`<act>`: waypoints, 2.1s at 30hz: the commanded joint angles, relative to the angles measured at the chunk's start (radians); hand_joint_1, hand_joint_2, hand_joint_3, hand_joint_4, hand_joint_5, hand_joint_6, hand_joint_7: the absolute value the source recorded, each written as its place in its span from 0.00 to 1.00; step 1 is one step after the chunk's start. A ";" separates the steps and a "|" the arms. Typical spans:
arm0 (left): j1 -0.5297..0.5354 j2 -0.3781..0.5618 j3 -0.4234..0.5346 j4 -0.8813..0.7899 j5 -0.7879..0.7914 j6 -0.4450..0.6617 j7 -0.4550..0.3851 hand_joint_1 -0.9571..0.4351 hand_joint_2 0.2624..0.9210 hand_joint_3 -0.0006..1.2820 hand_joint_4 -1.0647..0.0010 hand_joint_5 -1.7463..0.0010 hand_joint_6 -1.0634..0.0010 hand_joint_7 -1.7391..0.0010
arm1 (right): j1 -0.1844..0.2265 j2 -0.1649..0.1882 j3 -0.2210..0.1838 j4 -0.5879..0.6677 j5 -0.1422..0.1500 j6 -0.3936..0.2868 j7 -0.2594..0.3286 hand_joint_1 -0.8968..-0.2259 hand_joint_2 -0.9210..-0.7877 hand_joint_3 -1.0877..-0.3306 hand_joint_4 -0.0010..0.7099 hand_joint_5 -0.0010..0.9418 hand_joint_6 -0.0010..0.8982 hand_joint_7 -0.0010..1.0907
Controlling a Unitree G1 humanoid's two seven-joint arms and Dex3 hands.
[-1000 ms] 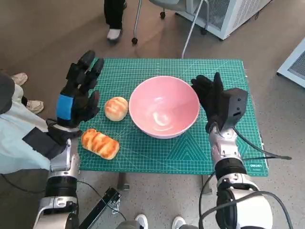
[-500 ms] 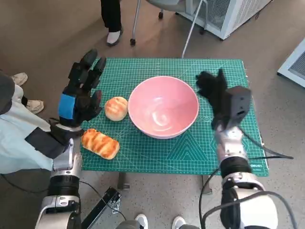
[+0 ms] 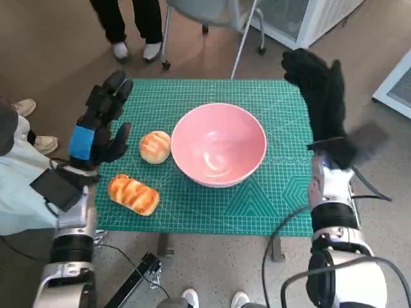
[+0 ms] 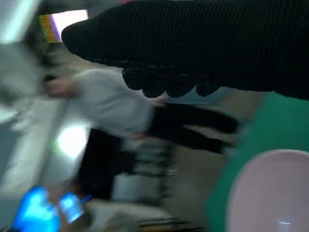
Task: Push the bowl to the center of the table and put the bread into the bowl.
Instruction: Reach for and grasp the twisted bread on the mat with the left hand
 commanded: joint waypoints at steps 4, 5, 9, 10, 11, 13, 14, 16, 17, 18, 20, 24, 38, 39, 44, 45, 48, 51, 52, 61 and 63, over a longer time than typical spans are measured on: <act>0.036 0.188 -0.027 -0.117 0.099 0.049 -0.064 0.25 1.00 0.24 0.73 1.00 0.85 0.82 | 0.074 0.026 0.000 -0.089 0.113 -0.070 0.173 0.26 0.00 0.49 0.39 0.02 0.09 0.47; 0.043 0.210 -0.031 -0.138 0.110 0.063 -0.073 0.26 1.00 0.22 0.73 1.00 0.85 0.82 | 0.077 0.026 0.000 -0.097 0.122 -0.073 0.188 0.26 0.00 0.49 0.39 0.02 0.09 0.48; 0.068 0.285 -0.050 -0.220 0.151 0.136 -0.109 0.29 1.00 0.08 0.74 1.00 0.84 0.84 | 0.092 0.021 0.006 -0.128 0.149 -0.085 0.230 0.26 0.00 0.52 0.40 0.02 0.08 0.48; 0.074 0.298 -0.054 -0.239 0.159 0.153 -0.116 0.30 0.99 0.06 0.74 1.00 0.83 0.84 | 0.095 0.019 0.008 -0.133 0.152 -0.088 0.236 0.26 0.00 0.52 0.41 0.03 0.08 0.48; 0.080 0.312 -0.062 -0.265 0.168 0.176 -0.126 0.31 0.97 0.04 0.75 1.00 0.82 0.84 | 0.097 0.017 0.011 -0.139 0.153 -0.090 0.240 0.26 0.00 0.52 0.41 0.03 0.07 0.48; 0.092 0.336 -0.078 -0.317 0.180 0.227 -0.150 0.32 0.92 0.02 0.75 1.00 0.80 0.85 | 0.102 0.013 0.017 -0.152 0.152 -0.093 0.243 0.26 0.00 0.53 0.41 0.02 0.07 0.48; 0.098 0.356 -0.102 -0.359 0.192 0.279 -0.186 0.39 0.79 0.00 0.76 1.00 0.76 0.87 | 0.102 0.010 0.021 -0.157 0.147 -0.094 0.240 0.27 0.00 0.53 0.40 0.02 0.05 0.48; 0.110 0.393 -0.148 -0.436 0.209 0.375 -0.256 0.47 0.74 0.00 0.78 1.00 0.75 0.89 | 0.103 0.006 0.028 -0.164 0.139 -0.092 0.233 0.27 0.00 0.53 0.40 0.02 0.05 0.49; 0.114 0.406 -0.166 -0.465 0.222 0.408 -0.280 0.51 0.71 0.00 0.79 1.00 0.75 0.91 | 0.104 0.005 0.030 -0.165 0.138 -0.090 0.231 0.27 0.00 0.53 0.40 0.02 0.05 0.49; 0.118 0.414 -0.175 -0.485 0.229 0.431 -0.292 0.55 0.70 0.00 0.80 1.00 0.74 0.92 | 0.105 0.004 0.031 -0.167 0.138 -0.088 0.230 0.27 0.00 0.53 0.39 0.01 0.05 0.49; 0.120 0.435 -0.210 -0.528 0.271 0.474 -0.324 0.58 0.68 0.00 0.82 1.00 0.74 0.94 | 0.106 0.004 0.034 -0.170 0.138 -0.083 0.227 0.27 0.00 0.53 0.39 0.01 0.05 0.49; 0.122 0.457 -0.248 -0.581 0.324 0.527 -0.355 0.61 0.66 0.00 0.83 1.00 0.74 0.97 | 0.112 0.004 0.038 -0.180 0.138 -0.078 0.223 0.26 0.00 0.53 0.38 0.01 0.06 0.50; 0.097 0.454 -0.366 -0.608 0.470 0.602 -0.402 0.66 0.65 0.00 0.85 1.00 0.75 0.99 | 0.126 -0.005 0.057 -0.201 0.124 -0.068 0.192 0.26 0.00 0.52 0.37 0.00 0.04 0.51; 0.094 0.452 -0.372 -0.604 0.476 0.605 -0.405 0.66 0.66 0.00 0.85 1.00 0.75 0.99 | 0.127 -0.005 0.059 -0.203 0.124 -0.068 0.190 0.26 0.00 0.52 0.37 0.00 0.04 0.51; 0.075 0.444 -0.406 -0.592 0.507 0.632 -0.422 0.68 0.66 0.00 0.86 1.00 0.76 1.00 | 0.134 -0.008 0.067 -0.215 0.125 -0.063 0.182 0.25 0.00 0.52 0.37 0.00 0.04 0.52; 0.072 0.443 -0.411 -0.590 0.514 0.636 -0.423 0.68 0.66 0.00 0.86 1.00 0.76 1.00 | 0.136 -0.009 0.068 -0.218 0.124 -0.063 0.181 0.25 0.00 0.52 0.37 0.00 0.04 0.52; 0.068 0.441 -0.423 -0.592 0.531 0.652 -0.427 0.68 0.66 0.00 0.86 1.00 0.76 1.00 | 0.140 -0.010 0.071 -0.224 0.126 -0.061 0.180 0.25 0.00 0.52 0.37 0.00 0.04 0.52; 0.059 0.436 -0.443 -0.581 0.560 0.667 -0.427 0.68 0.65 0.00 0.87 1.00 0.76 1.00 | 0.143 -0.012 0.072 -0.226 0.131 -0.059 0.183 0.25 0.00 0.52 0.37 0.00 0.04 0.53; 0.058 0.435 -0.446 -0.579 0.565 0.670 -0.426 0.67 0.65 0.00 0.87 1.00 0.76 1.00 | 0.144 -0.013 0.072 -0.228 0.132 -0.059 0.183 0.25 0.00 0.52 0.37 0.00 0.04 0.53; 0.032 0.419 -0.495 -0.540 0.627 0.716 -0.436 0.65 0.65 0.01 0.88 1.00 0.76 1.00 | 0.150 -0.017 0.073 -0.236 0.140 -0.051 0.189 0.25 0.00 0.52 0.37 0.00 0.03 0.53; 0.027 0.414 -0.507 -0.529 0.643 0.725 -0.437 0.65 0.65 0.01 0.88 1.00 0.76 1.00 | 0.152 -0.017 0.074 -0.238 0.138 -0.051 0.187 0.24 0.00 0.52 0.37 0.00 0.03 0.53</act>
